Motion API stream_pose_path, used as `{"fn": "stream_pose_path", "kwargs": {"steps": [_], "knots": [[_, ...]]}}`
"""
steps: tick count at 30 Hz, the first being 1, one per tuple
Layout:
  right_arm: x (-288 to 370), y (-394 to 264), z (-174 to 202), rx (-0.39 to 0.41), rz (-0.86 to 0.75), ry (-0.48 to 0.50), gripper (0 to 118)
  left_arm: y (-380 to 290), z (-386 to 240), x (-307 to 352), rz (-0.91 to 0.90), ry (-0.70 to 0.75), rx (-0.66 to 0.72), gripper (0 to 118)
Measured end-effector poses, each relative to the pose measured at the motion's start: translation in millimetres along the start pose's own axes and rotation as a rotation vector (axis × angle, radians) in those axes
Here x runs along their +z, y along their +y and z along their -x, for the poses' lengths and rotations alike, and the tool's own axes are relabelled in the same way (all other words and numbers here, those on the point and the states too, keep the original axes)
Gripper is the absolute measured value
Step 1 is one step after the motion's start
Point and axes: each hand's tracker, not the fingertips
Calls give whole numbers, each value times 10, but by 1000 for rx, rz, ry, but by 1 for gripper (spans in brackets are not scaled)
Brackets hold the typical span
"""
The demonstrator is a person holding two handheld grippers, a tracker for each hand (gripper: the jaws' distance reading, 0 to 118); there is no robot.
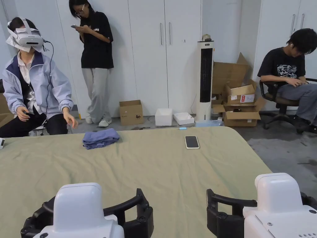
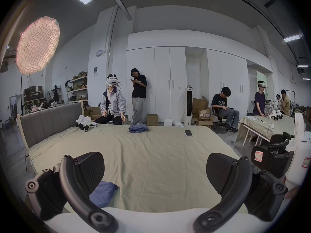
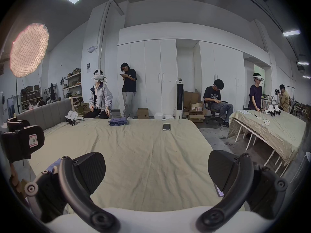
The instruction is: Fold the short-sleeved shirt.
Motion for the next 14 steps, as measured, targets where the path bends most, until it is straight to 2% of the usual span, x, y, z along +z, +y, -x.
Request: {"fn": "stream_pose_path", "kwargs": {"steps": [14], "knots": [[59,-12,15,16,-22,-9,118,-69,54,-18,-3,-44,8,118]]}}
